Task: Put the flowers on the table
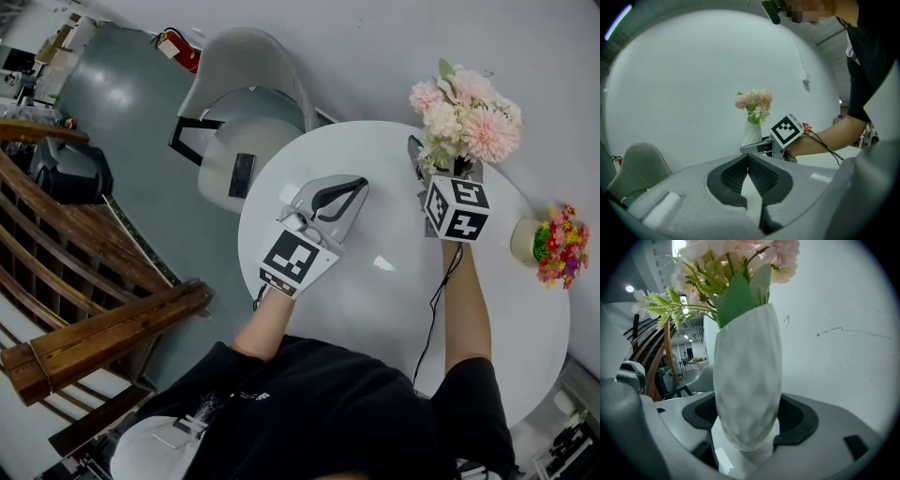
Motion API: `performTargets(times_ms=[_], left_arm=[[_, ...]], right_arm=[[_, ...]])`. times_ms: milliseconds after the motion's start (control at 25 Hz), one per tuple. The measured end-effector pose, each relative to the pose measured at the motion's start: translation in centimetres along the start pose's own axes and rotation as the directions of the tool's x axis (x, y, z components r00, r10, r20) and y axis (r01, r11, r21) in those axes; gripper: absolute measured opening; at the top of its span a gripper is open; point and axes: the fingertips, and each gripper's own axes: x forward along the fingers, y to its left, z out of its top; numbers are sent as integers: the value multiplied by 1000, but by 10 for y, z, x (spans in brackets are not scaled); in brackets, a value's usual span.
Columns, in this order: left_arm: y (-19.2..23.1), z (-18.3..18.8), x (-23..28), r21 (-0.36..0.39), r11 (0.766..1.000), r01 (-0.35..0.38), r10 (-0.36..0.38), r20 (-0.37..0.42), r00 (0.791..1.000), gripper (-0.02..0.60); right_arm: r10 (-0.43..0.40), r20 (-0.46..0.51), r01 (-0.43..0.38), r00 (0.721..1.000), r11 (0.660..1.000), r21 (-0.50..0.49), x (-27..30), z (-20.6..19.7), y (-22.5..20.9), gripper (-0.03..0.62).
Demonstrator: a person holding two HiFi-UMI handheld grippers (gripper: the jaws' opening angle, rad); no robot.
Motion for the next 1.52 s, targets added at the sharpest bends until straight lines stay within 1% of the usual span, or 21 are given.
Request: performTargets(times_ms=[840,1120,1520], left_arm=[[-1,2,-6,-1,1000,-4,4,7,1000,5],[-1,2,-8,0,1000,-5,5,8,1000,5],[-1,5,-9,4,1000,-5,5,8,1000,5]], right_arm=[[-24,-5,24,1000,999,-23,-3,-1,4,368],[-32,8,32,999,999,-1,-5,-2,3,368],[-43,0,43,999,999,-25,-6,-2,5,368]])
